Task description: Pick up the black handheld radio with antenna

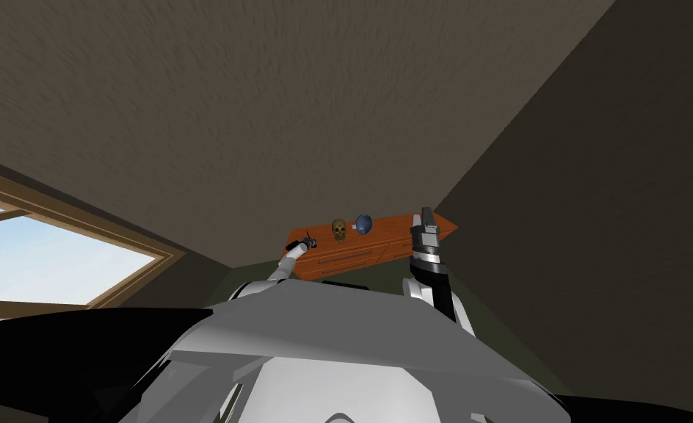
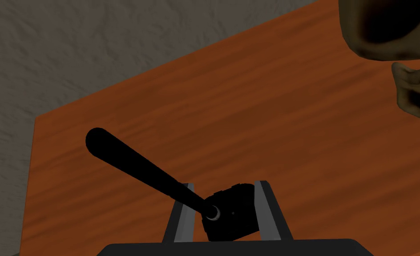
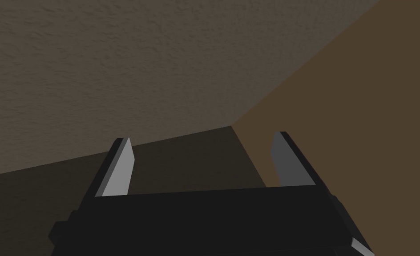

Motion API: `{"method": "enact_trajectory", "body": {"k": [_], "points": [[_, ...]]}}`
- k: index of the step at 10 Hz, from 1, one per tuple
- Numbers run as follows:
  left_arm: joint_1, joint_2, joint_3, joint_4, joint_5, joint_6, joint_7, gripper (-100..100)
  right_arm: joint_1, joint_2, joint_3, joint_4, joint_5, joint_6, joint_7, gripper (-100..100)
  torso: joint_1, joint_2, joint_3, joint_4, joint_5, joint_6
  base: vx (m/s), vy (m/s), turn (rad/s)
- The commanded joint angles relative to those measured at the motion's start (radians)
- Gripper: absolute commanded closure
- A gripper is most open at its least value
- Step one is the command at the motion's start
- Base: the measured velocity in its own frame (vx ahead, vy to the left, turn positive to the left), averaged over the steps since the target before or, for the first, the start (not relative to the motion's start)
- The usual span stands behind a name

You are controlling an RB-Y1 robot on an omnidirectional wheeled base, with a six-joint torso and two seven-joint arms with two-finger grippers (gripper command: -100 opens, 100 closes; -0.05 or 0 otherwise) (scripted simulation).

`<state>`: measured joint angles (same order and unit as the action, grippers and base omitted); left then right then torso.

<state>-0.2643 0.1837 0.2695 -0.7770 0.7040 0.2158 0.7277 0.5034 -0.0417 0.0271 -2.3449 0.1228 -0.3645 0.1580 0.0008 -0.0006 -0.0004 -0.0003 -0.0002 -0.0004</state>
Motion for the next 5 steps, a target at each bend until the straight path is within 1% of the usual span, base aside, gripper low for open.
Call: {"method": "enact_trajectory", "body": {"k": [1,3,4,5], "points": [[0.0,0.0,0.0,0.0,0.0,0.0,0.0,100,0.0,0.0,0.0,0.0,0.0,0.0,0.0,0,0.0,0.0,0.0,0.0,0.0,0.0,0.0,0.0,0.0],[-0.001,-0.001,0.0,0.0,0.0,0.001,0.001,100,0.0,0.0,0.0,0.0,0.0,0.0,0.0,0,0.0,-0.001,-0.001,-0.001,0.0,-0.001,0.0,0.0,0.0],[-0.001,-0.001,-0.001,0.0,0.001,0.001,0.001,0,0.0,0.0,0.0,0.0,0.0,0.0,0.0,0,0.0,-0.001,-0.001,-0.001,-0.001,-0.001,0.0,0.0,0.0],[0.022,-0.01,-0.011,-0.028,-0.013,0.016,-0.001,100,0.0,0.0,0.0,0.0,0.0,0.0,0.0,0,0.0,-0.002,-0.001,-0.001,-0.001,-0.001,0.031,0.003,0.165]]}}
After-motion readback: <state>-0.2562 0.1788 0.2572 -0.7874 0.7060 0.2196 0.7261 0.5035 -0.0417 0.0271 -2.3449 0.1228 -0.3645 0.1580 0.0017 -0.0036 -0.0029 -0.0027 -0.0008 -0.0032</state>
